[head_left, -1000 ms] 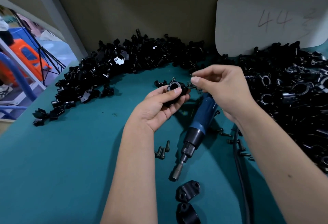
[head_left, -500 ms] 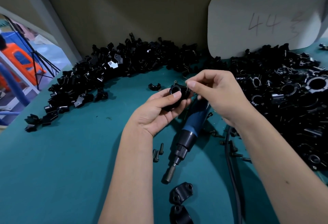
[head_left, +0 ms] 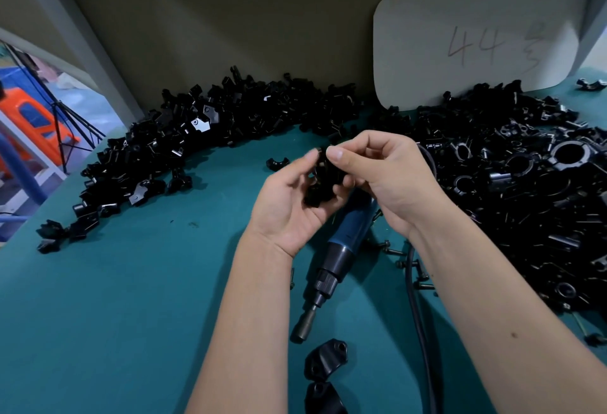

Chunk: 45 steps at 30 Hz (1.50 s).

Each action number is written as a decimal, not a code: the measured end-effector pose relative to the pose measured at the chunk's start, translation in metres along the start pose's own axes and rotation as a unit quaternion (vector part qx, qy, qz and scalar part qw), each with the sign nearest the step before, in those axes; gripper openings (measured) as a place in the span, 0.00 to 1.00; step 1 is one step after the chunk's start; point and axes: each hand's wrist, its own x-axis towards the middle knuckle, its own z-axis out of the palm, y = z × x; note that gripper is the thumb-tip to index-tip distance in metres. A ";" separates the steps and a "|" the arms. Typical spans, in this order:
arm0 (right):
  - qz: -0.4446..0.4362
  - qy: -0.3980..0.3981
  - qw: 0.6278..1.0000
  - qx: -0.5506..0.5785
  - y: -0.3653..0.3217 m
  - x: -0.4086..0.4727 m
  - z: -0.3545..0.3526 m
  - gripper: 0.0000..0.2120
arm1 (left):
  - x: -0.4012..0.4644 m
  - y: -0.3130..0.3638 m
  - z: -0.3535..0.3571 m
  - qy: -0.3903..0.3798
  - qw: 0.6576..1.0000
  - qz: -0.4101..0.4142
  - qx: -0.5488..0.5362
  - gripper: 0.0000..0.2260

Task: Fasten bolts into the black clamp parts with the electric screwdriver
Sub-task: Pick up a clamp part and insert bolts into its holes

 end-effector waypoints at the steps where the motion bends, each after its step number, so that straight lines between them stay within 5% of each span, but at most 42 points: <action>1: 0.004 -0.002 1.000 -0.003 0.000 0.000 0.000 0.06 | 0.001 0.000 0.001 0.010 1.000 -0.004 0.011 0.14; 12: 0.007 -0.041 0.998 -0.035 0.004 0.001 -0.008 0.07 | 0.005 -0.003 0.004 0.091 0.994 0.027 0.059 0.10; 17: 0.000 -0.003 0.999 -0.042 0.006 0.002 -0.005 0.03 | 0.004 -0.003 0.004 0.075 0.993 0.031 0.087 0.11; 20: -0.004 0.031 0.999 -0.043 0.008 0.003 -0.004 0.12 | 0.005 -0.005 0.006 0.068 0.992 0.033 0.099 0.12; 32: -0.015 -0.021 0.999 -0.037 0.004 0.001 -0.004 0.07 | 0.003 0.002 0.000 0.068 0.991 0.055 0.104 0.13; 45: -0.033 0.084 0.995 -0.038 0.008 0.001 0.010 0.08 | 0.007 -0.006 0.008 0.094 0.975 0.120 0.163 0.12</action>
